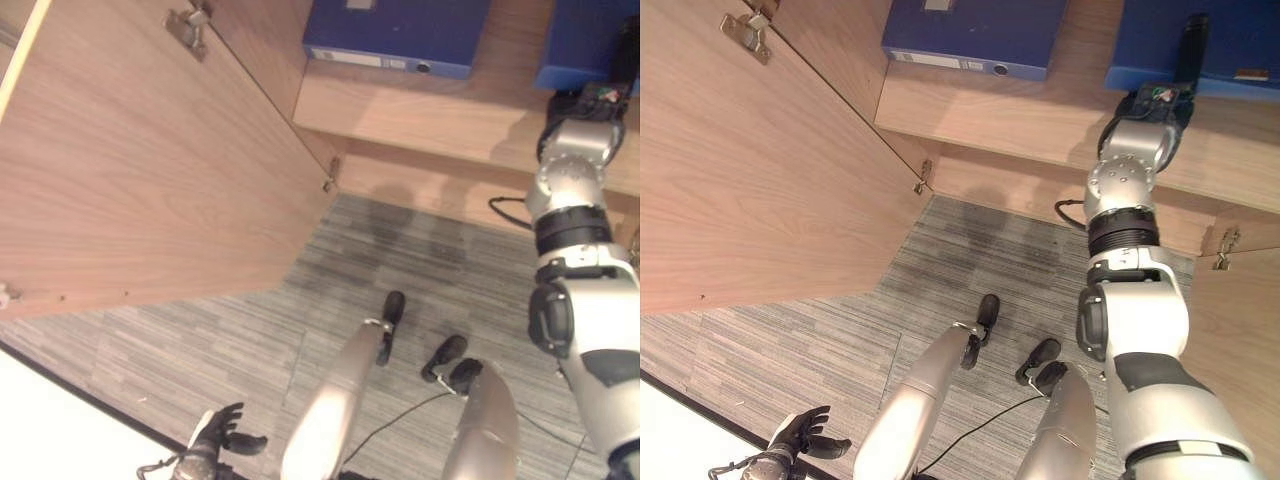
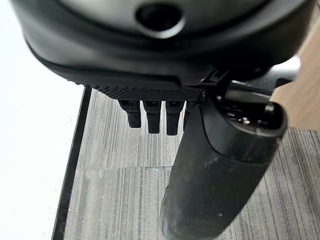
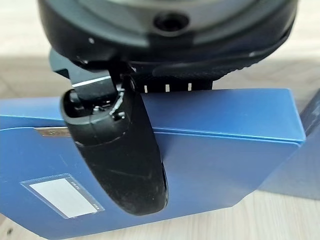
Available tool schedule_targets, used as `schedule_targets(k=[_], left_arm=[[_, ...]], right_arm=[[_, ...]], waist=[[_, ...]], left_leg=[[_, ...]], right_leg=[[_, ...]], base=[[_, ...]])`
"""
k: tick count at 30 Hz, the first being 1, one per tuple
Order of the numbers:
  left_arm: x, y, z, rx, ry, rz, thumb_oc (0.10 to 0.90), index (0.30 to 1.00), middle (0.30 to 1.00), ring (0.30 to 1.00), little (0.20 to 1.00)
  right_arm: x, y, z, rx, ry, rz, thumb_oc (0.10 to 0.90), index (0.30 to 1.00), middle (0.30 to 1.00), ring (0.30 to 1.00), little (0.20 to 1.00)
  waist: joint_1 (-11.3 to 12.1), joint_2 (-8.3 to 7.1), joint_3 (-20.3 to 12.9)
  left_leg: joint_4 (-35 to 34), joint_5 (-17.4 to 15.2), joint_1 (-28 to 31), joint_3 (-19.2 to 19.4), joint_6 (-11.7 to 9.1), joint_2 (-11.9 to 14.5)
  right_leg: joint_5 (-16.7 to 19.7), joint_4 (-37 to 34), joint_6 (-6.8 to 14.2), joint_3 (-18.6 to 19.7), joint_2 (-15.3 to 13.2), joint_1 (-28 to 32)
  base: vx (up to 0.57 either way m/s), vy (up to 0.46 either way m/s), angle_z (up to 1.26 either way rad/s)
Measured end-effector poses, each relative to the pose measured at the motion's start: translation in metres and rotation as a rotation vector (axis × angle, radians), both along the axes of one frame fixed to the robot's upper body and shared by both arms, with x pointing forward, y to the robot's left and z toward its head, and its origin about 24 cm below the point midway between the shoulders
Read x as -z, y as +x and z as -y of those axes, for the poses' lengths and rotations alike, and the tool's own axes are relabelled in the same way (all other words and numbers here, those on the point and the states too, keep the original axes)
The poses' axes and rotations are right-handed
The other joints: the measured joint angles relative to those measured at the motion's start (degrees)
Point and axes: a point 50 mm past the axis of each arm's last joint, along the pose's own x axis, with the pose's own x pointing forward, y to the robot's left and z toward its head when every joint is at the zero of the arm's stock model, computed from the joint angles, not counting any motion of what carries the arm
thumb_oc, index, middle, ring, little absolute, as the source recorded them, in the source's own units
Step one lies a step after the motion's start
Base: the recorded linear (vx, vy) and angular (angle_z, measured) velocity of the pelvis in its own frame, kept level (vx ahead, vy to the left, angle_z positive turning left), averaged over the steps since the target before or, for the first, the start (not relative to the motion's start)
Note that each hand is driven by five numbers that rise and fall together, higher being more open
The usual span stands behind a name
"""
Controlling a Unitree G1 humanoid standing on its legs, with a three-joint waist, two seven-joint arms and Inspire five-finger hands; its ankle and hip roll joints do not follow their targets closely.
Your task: Put the empty folder in the office cabinet
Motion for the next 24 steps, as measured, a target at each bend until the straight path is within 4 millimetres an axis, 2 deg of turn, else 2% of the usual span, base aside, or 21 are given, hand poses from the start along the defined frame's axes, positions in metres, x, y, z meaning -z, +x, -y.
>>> schedule_targets(k=[7,8,11,15,18,24], left_arm=[[-0.013,0.004,0.003,0.050,-0.028,0.062,0.800,0.900,0.900,0.900,0.900],[-0.020,0.008,0.005,0.078,-0.040,0.094,0.800,0.900,0.900,0.900,0.900],[-0.030,0.014,0.008,0.114,-0.049,0.134,0.800,0.900,0.900,0.900,0.900],[-0.041,0.023,0.012,0.152,-0.062,0.182,0.800,0.900,0.900,0.900,0.900],[-0.043,0.025,0.014,0.148,-0.089,0.188,0.800,0.900,0.900,0.900,0.900],[-0.040,0.020,0.012,0.174,-0.092,0.139,0.800,0.900,0.900,0.900,0.900]], right_arm=[[-0.011,-0.001,0.012,0.012,-0.088,-0.034,0.400,0.300,0.300,0.300,0.300],[-0.011,-0.001,0.012,0.011,-0.088,-0.032,0.800,0.900,0.900,0.900,0.900],[-0.010,0.000,0.010,0.004,-0.081,-0.033,0.800,0.900,0.900,0.900,0.900],[-0.003,0.005,-0.005,-0.032,-0.041,-0.033,0.800,0.900,0.900,0.900,0.900],[0.001,0.009,-0.013,-0.066,-0.029,-0.045,0.800,0.900,0.900,0.900,0.900],[0.018,0.017,-0.016,-0.129,-0.098,-0.113,0.800,0.900,0.900,0.900,0.900]], waist=[[-0.24,-0.45,-0.34],[-0.28,-0.44,-0.35],[-0.31,-0.44,-0.35],[-0.50,-0.43,-0.36],[-0.48,-0.43,-0.36],[-0.34,-0.44,-0.36]], left_leg=[[-1.19,0.41,0.02,-0.36,0.13,-0.26],[-1.79,0.81,0.02,-0.42,0.12,-0.36],[-2.13,1.05,-0.04,-0.48,0.16,-0.42],[-2.71,1.22,-0.01,-0.43,-0.05,-0.47],[-2.78,1.28,-0.01,-0.46,0.01,-0.47],[-4.02,1.98,1.00,-0.48,0.15,-0.59]], right_leg=[[0.01,-0.52,0.01,-0.44,-0.14,-0.09],[0.07,-0.84,0.01,-0.55,-0.17,-0.19],[0.22,-1.01,0.08,-0.63,-0.19,-0.28],[0.45,-1.35,0.08,-0.66,-0.22,-0.40],[0.46,-1.42,0.07,-0.70,-0.22,-0.38],[0.90,-2.27,0.21,-0.81,-0.21,0.35]], base=[[0.00,-0.021,0.03],[0.00,-0.013,0.04],[0.00,-0.004,0.01],[0.00,0.000,0.00],[0.00,0.000,0.00],[0.00,0.000,0.00]])
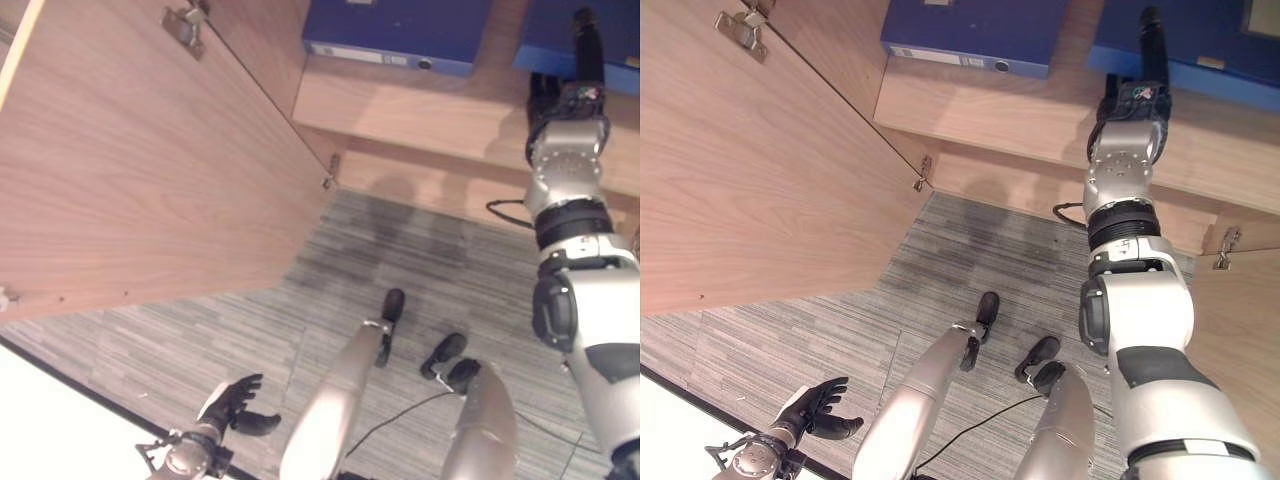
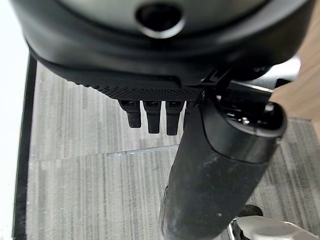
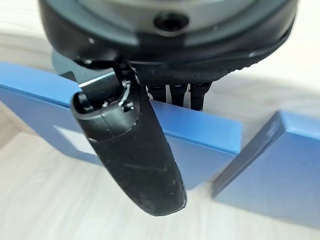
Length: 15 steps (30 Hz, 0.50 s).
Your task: Put the empty folder in the office cabinet
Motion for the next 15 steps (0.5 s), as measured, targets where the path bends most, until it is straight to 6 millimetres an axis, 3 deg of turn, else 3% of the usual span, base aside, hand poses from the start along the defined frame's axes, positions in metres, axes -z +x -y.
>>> schedule_targets(k=[5,8,11,15], left_arm=[[0.000,-0.001,0.002,0.026,-0.022,-0.014,0.800,0.900,0.900,0.900,0.900],[-0.001,-0.001,0.003,0.036,-0.026,-0.011,0.800,0.900,0.900,0.900,0.900],[-0.005,-0.005,-0.003,0.053,-0.008,-0.022,0.800,0.900,0.900,0.900,0.900],[-0.017,-0.007,-0.020,0.041,0.011,0.001,0.800,0.900,0.900,0.900,0.900]], right_arm=[[0.010,0.003,0.005,-0.038,-0.071,-0.049,0.800,0.900,0.900,0.900,0.900],[0.020,0.004,0.010,-0.049,-0.197,-0.133,0.800,0.900,0.900,0.900,0.900],[0.036,0.005,0.013,-0.084,-0.332,-0.251,0.800,0.900,0.900,0.900,0.900],[0.047,-0.002,0.039,-0.074,-0.942,-0.557,0.800,0.900,0.900,0.900,0.900]], waist=[[-0.27,-0.01,0.00],[-0.29,-0.09,-0.04],[-0.73,-2.10,-1.87],[0.07,-3.63,-3.41]], left_leg=[[-2.21,1.04,1.52,0.12,-0.28,-0.07],[-3.35,1.54,2.67,-0.05,-0.40,-0.08],[-4.84,2.35,2.77,-0.17,-0.56,-0.10],[-4.99,2.39,2.78,-0.50,-0.65,-0.15]], right_leg=[[0.94,-1.23,-0.09,-0.05,0.04,0.88],[1.32,-2.02,-0.08,-0.22,0.18,1.84],[1.47,-2.90,-0.22,-0.38,0.30,1.56],[1.39,-3.22,-0.12,-0.67,0.39,1.78]], base=[[0.00,0.000,-0.01],[0.00,0.000,0.00],[0.00,0.000,0.00],[-0.02,-0.012,0.02]])
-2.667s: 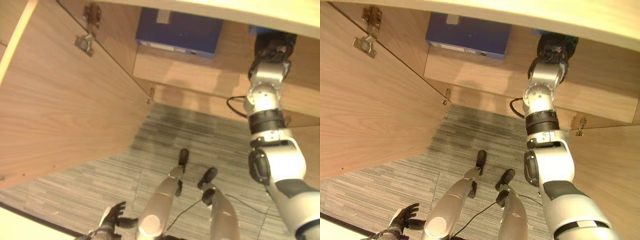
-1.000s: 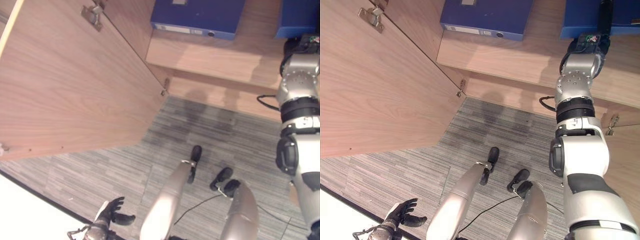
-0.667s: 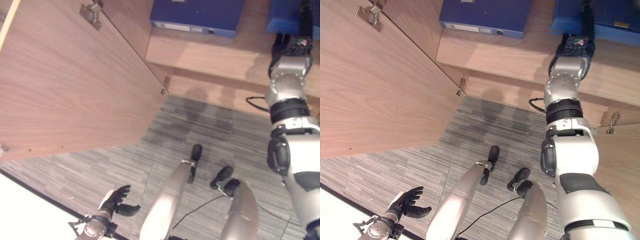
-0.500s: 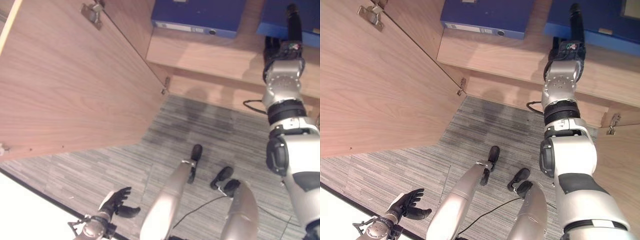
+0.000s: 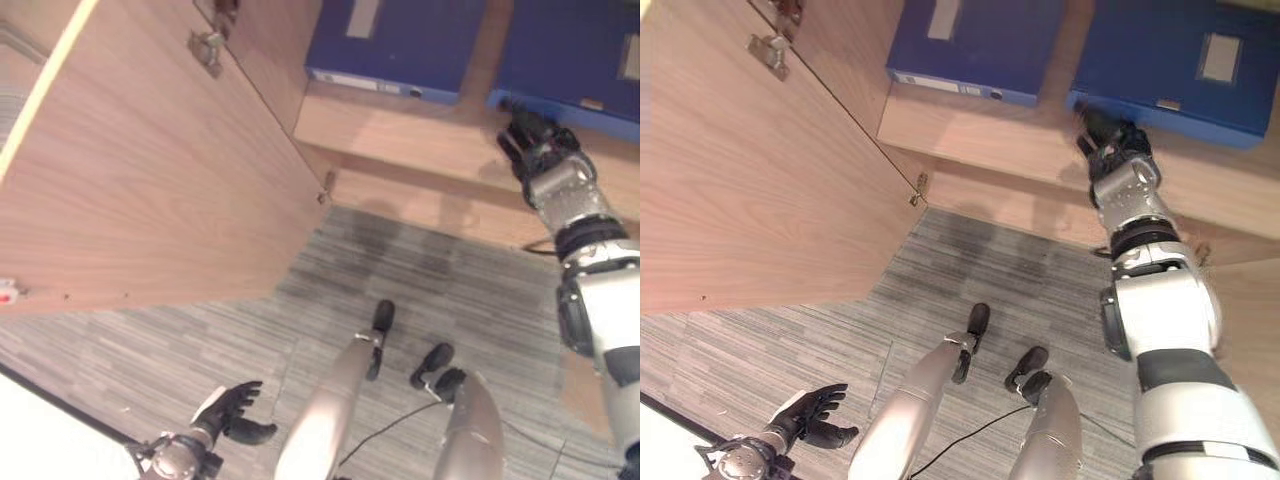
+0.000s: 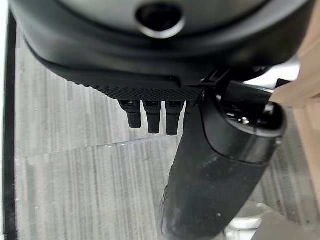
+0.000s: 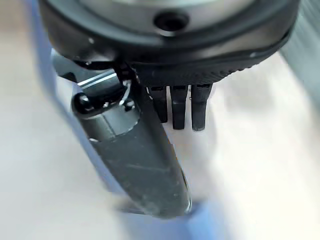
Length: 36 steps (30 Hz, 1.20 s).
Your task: Put the empty folder in the office cabinet
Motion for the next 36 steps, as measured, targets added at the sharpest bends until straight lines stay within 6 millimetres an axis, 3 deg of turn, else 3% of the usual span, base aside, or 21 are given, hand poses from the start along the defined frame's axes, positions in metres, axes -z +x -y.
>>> schedule_targets(k=[4,10,21,24,28,36], left_arm=[[-0.009,-0.001,-0.008,0.035,0.048,0.020,0.800,0.900,0.900,0.900,0.900],[-0.026,0.007,-0.011,0.056,0.072,0.102,0.800,0.900,0.900,0.900,0.900],[-0.044,0.019,-0.019,0.085,0.146,0.188,0.800,0.900,0.900,0.900,0.900],[-0.046,0.019,-0.017,0.092,0.142,0.198,0.800,0.900,0.900,0.900,0.900],[-0.059,0.016,-0.018,0.133,0.182,0.228,0.800,0.900,0.900,0.900,0.900],[-0.065,0.010,-0.029,0.162,0.245,0.190,0.800,0.900,0.900,0.900,0.900]], right_arm=[[-0.007,-0.002,0.004,-0.007,-0.452,-0.163,0.800,0.900,0.900,0.900,0.900],[-0.016,-0.001,0.002,0.019,-0.787,-0.239,0.800,0.900,0.900,0.900,0.900],[-0.023,0.005,-0.015,-0.014,-1.085,-0.303,0.800,0.900,0.900,0.900,0.900],[-0.022,0.005,-0.015,-0.027,-1.111,-0.324,0.800,0.900,0.900,0.900,0.900],[-0.025,0.004,-0.013,-0.078,-1.317,-0.437,0.800,0.900,0.900,0.900,0.900],[-0.015,0.001,-0.005,-0.155,-1.432,-0.556,0.800,0.900,0.900,0.900,0.900]], waist=[[-0.53,-0.05,-0.12],[-0.51,-0.03,-0.14],[-0.11,-0.03,-0.14],[0.23,-0.02,-0.14],[0.61,0.00,-0.15],[2.07,-0.06,-1.19]], left_leg=[[-0.89,0.42,0.02,-0.08,-0.55,0.04],[-2.26,0.97,0.08,-0.23,-1.10,0.08],[-5.89,2.78,1.54,-0.45,-1.06,0.41],[-6.92,3.31,2.30,-0.55,-1.19,0.50],[-7.97,3.96,2.60,-1.25,-1.97,0.52],[-10.28,4.66,4.13,-1.76,-2.78,0.38]], right_leg=[[0.69,-0.91,0.18,0.00,0.23,-0.12],[1.25,-2.12,0.43,-0.16,0.54,-0.19],[2.08,-3.88,-0.22,-0.59,1.18,0.18],[2.21,-4.28,-0.44,-0.69,1.33,0.61],[2.16,-4.88,-0.41,-1.18,1.58,0.95],[2.19,-6.33,-0.39,-1.45,1.77,2.05]], base=[[-0.03,-0.013,-0.03],[0.00,0.000,0.00],[0.00,0.000,0.00],[0.00,0.000,0.00],[0.02,-0.007,0.05],[0.00,-0.002,0.03]])
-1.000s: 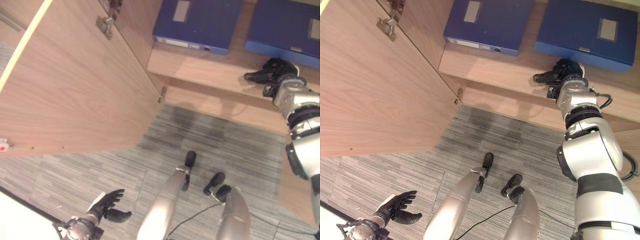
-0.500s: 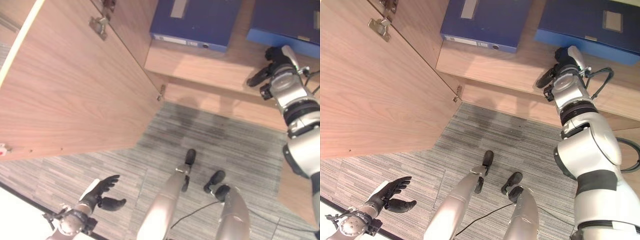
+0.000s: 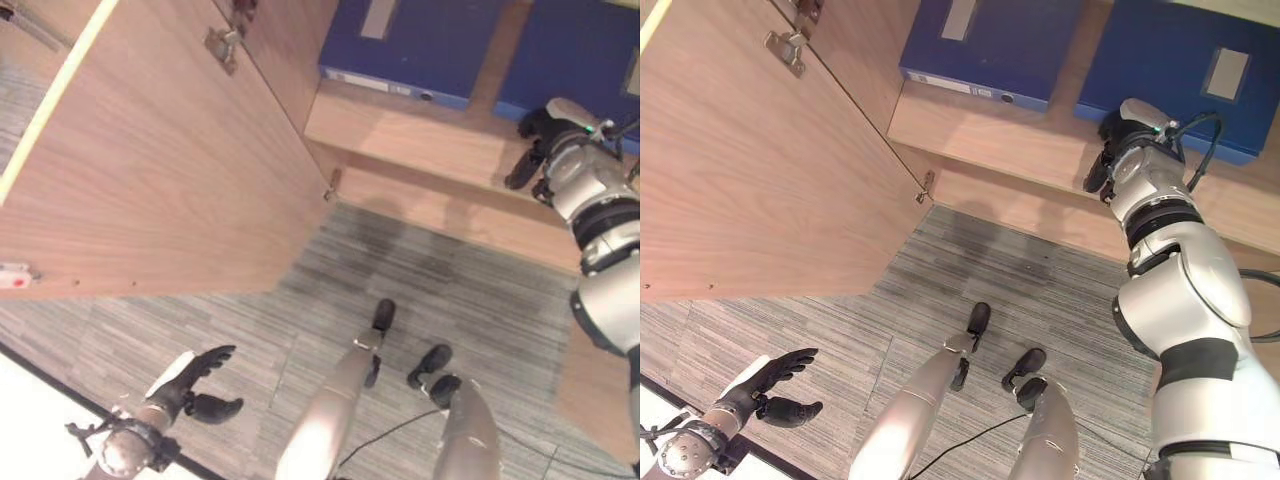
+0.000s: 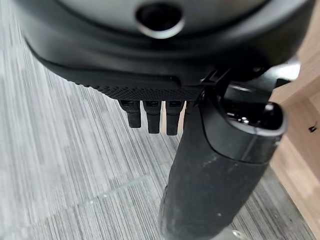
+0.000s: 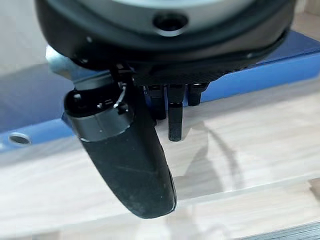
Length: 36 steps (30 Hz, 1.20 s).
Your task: Put the empty folder in the office cabinet
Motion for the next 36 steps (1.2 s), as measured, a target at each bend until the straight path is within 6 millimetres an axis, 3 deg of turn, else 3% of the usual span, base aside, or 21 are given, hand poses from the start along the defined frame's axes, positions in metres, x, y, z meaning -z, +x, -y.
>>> schedule_targets(k=[3,6,13,20,23,27,29,33,36], left_arm=[[0.005,-0.004,-0.003,-0.010,-0.001,-0.035,0.800,0.900,0.900,0.900,0.900],[0.007,-0.005,-0.004,-0.018,-0.001,-0.042,0.800,0.900,0.900,0.900,0.900],[0.035,-0.011,-0.008,-0.087,-0.020,-0.139,0.800,0.900,0.900,0.900,0.900],[0.061,-0.013,0.005,-0.112,-0.071,-0.207,0.800,0.900,0.900,0.900,0.900],[0.075,-0.013,0.009,-0.147,-0.104,-0.229,0.800,0.900,0.900,0.900,0.900],[0.098,-0.020,0.010,-0.229,-0.118,-0.302,0.800,0.900,0.900,0.900,0.900],[0.112,-0.032,0.009,-0.259,-0.101,-0.370,0.800,0.900,0.900,0.900,0.900],[0.132,-0.039,0.015,-0.329,-0.078,-0.441,0.800,0.900,0.900,0.900,0.900],[0.140,-0.049,0.012,-0.408,-0.054,-0.479,0.800,0.900,0.900,0.900,0.900]], right_arm=[[0.015,0.000,-0.001,-0.013,0.007,-0.038,0.800,0.900,0.900,0.900,0.900],[0.019,0.001,-0.003,-0.024,0.015,-0.069,0.800,0.900,0.900,0.900,0.900],[0.023,0.003,-0.012,-0.065,0.005,-0.094,0.800,0.900,0.900,0.900,0.900],[0.071,0.004,-0.037,-0.150,-0.091,-0.262,0.800,0.900,0.900,0.900,0.900],[0.077,0.005,-0.045,-0.189,-0.092,-0.291,0.800,0.900,0.900,0.900,0.900],[0.108,-0.001,-0.054,-0.240,-0.142,-0.386,0.800,0.900,0.900,0.900,0.900],[0.122,-0.004,-0.060,-0.265,-0.137,-0.422,0.800,0.900,0.900,0.900,0.900],[0.127,-0.006,-0.073,-0.347,-0.168,-0.436,0.800,0.900,0.900,0.900,0.900],[0.136,-0.008,-0.099,-0.452,-0.159,-0.436,0.800,0.900,0.900,0.900,0.900]], waist=[[-0.01,-0.22,-2.11],[-0.13,-0.18,-2.17],[-0.16,-0.07,-2.23],[-0.76,0.53,-2.84],[-1.50,1.13,-3.29],[-2.62,0.96,-4.29],[-3.96,0.13,-5.77],[-6.15,-1.03,-6.51],[-6.38,-4.09,-7.74]], left_leg=[[-1.10,0.31,0.22,0.04,0.03,0.05],[-2.22,0.65,1.62,0.27,0.36,0.11],[-6.36,2.18,4.43,1.01,0.08,1.20],[-12.39,3.82,11.66,1.05,-0.99,2.75],[-14.79,4.79,13.91,1.27,-1.10,3.53],[-17.56,5.43,18.24,1.94,-0.94,4.68],[-18.72,5.44,19.38,2.66,-1.12,5.30],[-19.41,5.62,22.06,3.43,-0.92,6.47],[-19.06,5.39,24.36,4.27,-1.25,7.01]], right_leg=[[0.30,-0.96,0.29,0.01,0.26,0.04],[0.65,-1.63,0.76,0.10,0.40,0.90],[2.11,-4.93,0.58,0.18,1.88,2.85],[4.43,-11.49,0.97,0.02,4.83,9.66],[6.06,-14.86,1.06,0.09,6.31,11.92],[7.90,-20.15,1.54,0.29,8.49,16.87],[8.82,-22.44,1.54,0.66,9.55,18.20],[11.05,-27.60,1.61,1.59,11.79,22.23],[12.21,-29.01,0.71,4.69,12.53,23.31]], base=[[0.00,0.005,-0.02],[-0.02,0.011,-0.04],[-0.01,-0.006,-0.08],[0.01,-0.024,-0.09],[0.00,-0.023,-0.14],[-0.01,-0.038,-0.16],[-0.01,-0.053,-0.18],[-0.01,-0.017,-0.19],[-0.03,-0.007,-0.55]])
